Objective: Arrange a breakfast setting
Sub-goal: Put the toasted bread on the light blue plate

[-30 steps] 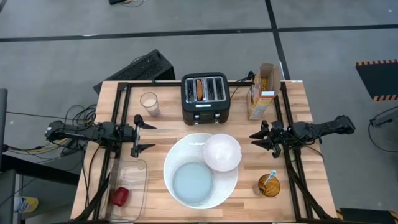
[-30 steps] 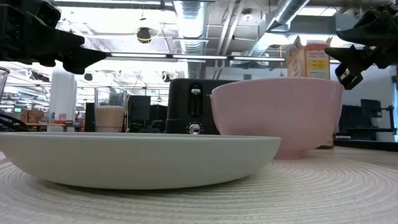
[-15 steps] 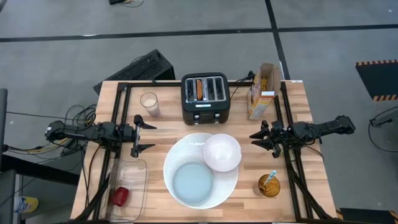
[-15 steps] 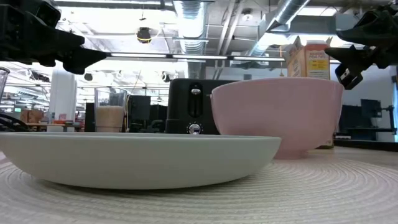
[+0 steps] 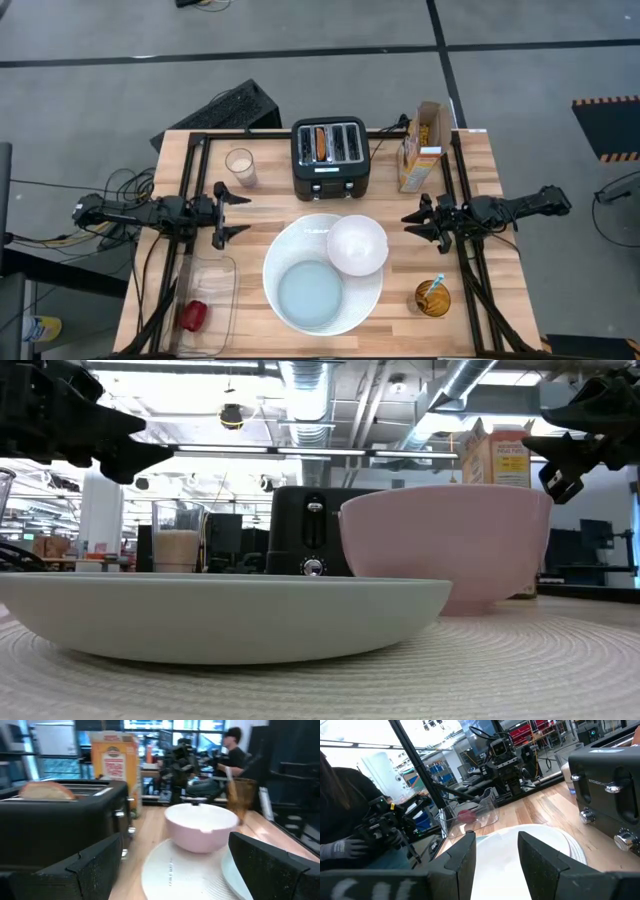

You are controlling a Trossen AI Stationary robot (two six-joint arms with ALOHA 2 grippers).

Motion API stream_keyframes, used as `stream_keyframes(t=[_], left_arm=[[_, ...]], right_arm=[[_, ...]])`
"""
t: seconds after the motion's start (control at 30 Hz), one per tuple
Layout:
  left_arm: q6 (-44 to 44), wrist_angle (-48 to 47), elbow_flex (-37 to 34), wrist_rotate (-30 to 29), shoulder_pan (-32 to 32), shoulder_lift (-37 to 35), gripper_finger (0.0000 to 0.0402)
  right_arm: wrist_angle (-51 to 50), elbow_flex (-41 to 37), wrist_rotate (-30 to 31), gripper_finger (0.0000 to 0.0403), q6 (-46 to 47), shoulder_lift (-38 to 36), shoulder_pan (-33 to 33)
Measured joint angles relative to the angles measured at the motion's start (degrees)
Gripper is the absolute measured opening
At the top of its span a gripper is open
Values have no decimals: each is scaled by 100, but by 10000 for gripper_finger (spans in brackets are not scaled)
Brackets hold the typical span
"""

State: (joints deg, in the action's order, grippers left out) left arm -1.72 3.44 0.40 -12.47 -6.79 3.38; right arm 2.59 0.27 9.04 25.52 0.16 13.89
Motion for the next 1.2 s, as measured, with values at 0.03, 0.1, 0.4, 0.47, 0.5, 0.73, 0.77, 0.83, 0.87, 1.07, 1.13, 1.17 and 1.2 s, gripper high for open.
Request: stream_keyframes(t=[0.03, 0.1, 0.4, 0.47, 0.5, 0.73, 0.77, 0.83, 0.87, 1.07, 1.13, 1.17, 1.2], left_arm=[[-3, 32, 0, -158, 0, -1, 350], [-9, 101, 3, -475, 0, -2, 350], [669, 100, 526, -1115, 0, 113, 350], [658, 101, 673, -1355, 0, 272, 350], [635, 106, 761, -1499, 0, 369, 350], [603, 114, 1611, -2410, 2, 1444, 350], [603, 109, 1757, -2502, 2, 1632, 350], [604, 109, 2048, -2714, 4, 2008, 350], [603, 103, 2194, -2817, 19, 2194, 350], [368, 114, 2994, -3108, 347, 3288, 350], [165, 113, 3201, -3105, 517, 3655, 350], [58, 114, 3300, -3090, 607, 3842, 350], [-58, 111, 3398, -3076, 698, 4020, 350]], right_arm=[[-1, 0, 0, 168, 0, -1, -1], [0, -2, 0, 168, 0, -1, -2], [-1, -2, 1, 168, 0, 0, 0], [0, -2, 2, 168, -1, 0, -1], [0, -2, 2, 168, 0, -1, 0], [0, -1, 1, 168, -1, 0, -2], [0, -2, 0, 168, 0, 0, -1], [0, -2, 0, 168, 0, 0, -2], [0, -2, 0, 168, 0, -2, 0], [0, -2, 0, 168, 0, 0, -1], [0, 0, 0, 168, 0, 0, -2], [0, -2, 2, 168, 0, 0, 0], [0, 0, 0, 168, 0, 0, -1]])
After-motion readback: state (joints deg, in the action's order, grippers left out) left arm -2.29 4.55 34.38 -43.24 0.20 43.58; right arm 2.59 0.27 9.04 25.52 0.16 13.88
